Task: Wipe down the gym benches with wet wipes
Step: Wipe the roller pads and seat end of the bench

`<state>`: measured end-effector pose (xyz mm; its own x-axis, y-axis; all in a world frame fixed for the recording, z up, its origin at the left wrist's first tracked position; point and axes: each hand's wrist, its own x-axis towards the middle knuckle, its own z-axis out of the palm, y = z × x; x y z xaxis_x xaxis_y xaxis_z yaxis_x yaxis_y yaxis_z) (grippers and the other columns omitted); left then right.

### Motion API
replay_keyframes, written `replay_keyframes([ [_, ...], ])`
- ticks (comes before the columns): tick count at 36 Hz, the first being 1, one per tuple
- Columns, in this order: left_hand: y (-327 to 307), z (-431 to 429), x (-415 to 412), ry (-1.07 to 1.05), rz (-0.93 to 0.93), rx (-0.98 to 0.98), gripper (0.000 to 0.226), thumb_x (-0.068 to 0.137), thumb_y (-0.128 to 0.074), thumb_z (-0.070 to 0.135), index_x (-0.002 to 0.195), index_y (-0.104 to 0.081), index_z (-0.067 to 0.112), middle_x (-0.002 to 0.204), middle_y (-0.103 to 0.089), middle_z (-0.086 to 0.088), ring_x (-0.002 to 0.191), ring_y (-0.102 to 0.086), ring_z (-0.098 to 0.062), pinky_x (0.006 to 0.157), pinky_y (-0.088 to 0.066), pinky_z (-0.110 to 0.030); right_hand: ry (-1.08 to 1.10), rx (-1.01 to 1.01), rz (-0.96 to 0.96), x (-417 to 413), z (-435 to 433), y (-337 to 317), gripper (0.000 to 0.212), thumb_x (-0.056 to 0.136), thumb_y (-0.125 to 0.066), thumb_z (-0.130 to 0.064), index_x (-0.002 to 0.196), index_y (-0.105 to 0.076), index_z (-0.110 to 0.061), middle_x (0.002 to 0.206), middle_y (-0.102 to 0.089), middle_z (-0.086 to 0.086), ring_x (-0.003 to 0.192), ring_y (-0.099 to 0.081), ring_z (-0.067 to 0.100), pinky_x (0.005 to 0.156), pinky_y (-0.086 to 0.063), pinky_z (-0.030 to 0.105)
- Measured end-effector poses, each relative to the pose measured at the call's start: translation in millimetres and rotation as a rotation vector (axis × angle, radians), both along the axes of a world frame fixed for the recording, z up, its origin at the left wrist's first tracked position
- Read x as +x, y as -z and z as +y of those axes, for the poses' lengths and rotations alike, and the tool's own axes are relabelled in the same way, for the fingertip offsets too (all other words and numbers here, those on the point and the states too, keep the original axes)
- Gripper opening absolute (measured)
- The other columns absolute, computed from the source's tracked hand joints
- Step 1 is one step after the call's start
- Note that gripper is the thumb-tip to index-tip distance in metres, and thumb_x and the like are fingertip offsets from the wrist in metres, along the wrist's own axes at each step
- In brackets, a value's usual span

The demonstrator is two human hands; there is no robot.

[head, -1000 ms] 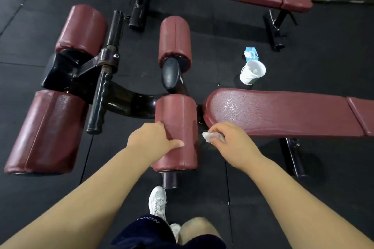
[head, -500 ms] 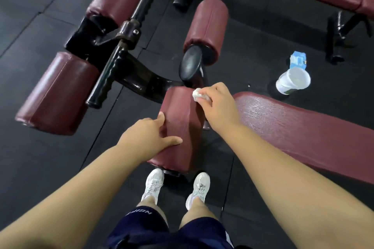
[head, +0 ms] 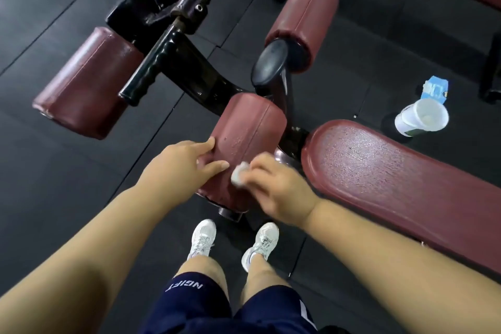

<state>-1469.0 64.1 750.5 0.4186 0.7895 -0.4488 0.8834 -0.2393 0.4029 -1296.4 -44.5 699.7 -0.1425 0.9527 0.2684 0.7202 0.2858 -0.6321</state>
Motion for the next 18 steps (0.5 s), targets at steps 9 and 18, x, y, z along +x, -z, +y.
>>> replay_keyframes([
  [9, 0.7, 5.6, -0.3, 0.301, 0.263, 0.066, 0.079, 0.081, -0.030, 0.075, 0.143, -0.030, 0.027, 0.105, -0.064, 0.002, 0.105, -0.056, -0.022, 0.078, -0.052, -0.038, 0.616, -0.111, 0.096, 22.6, 59.4, -12.3, 0.010, 0.092, -0.059, -0.013, 0.085, -0.064, -0.011, 0.088, -0.042, -0.003, 0.075, -0.042, 0.005, 0.070, -0.035, 0.007],
  [18, 17.6, 24.9, -25.3, 0.089, 0.011, -0.331, 0.059, 0.090, -0.033, 0.062, 0.145, -0.027, 0.041, 0.067, -0.052, 0.005, 0.051, -0.057, -0.019, 0.061, -0.047, -0.026, 0.097, 0.052, 0.005, -47.5, -14.4, -11.6, 0.017, 0.089, -0.059, 0.002, 0.104, -0.063, -0.005, 0.096, -0.052, 0.005, 0.082, -0.056, 0.018, 0.081, -0.047, 0.019],
])
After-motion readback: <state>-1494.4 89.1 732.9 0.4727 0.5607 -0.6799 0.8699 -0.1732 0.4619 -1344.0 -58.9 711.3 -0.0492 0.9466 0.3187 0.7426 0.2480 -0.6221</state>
